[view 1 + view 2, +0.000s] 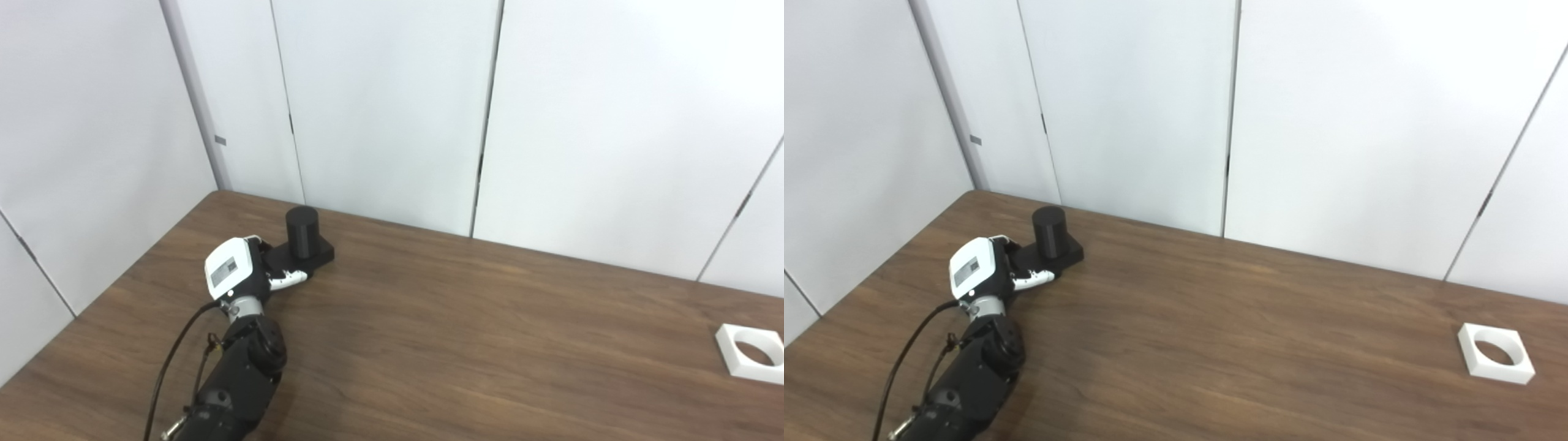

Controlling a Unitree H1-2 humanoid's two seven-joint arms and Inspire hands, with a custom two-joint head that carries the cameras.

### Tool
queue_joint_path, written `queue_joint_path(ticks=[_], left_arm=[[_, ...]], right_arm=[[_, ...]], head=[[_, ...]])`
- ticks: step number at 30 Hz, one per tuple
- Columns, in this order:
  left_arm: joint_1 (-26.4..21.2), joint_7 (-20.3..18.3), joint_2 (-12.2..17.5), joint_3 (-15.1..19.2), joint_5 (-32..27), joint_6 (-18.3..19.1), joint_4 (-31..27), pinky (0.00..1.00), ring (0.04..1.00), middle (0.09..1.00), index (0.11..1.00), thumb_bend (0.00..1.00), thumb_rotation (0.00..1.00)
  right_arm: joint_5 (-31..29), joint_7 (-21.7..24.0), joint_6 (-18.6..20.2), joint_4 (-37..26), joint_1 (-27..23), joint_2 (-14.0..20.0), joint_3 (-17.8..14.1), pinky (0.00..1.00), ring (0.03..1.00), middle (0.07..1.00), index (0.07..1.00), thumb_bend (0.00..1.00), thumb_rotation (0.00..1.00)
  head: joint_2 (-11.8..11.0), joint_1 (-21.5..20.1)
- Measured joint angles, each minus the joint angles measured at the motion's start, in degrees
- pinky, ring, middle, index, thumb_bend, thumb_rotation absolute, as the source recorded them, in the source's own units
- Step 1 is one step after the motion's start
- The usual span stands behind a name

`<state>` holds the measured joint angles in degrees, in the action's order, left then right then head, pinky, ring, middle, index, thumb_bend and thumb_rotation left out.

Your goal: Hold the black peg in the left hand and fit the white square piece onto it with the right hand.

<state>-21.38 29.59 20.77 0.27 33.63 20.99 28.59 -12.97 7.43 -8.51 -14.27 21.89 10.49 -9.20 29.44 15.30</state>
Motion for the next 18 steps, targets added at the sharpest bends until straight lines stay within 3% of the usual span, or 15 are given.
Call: queue_joint_path(ticks=[11, 18], left_arm=[[15.8, -8.9, -2.2, -7.2, 2.0, 0.0, -26.6, 0.65, 0.737, 0.686, 0.484, 0.52, 0.05], [22.3, -16.8, -5.5, -10.6, 2.6, 0.1, -39.7, 0.65, 0.743, 0.704, 0.486, 0.52, 0.05]], right_arm=[[2.7, -0.5, 0.3, -0.7, 0.1, -0.2, 0.7, 1.00, 0.991, 0.941, 0.945, 0.72, 1.00], [4.0, -0.7, 2.8, -3.1, 0.7, -0.3, 2.3, 1.00, 1.000, 0.947, 0.950, 0.72, 1.00]], head=[[1.3, -3.2], [4.2, -6.9]])
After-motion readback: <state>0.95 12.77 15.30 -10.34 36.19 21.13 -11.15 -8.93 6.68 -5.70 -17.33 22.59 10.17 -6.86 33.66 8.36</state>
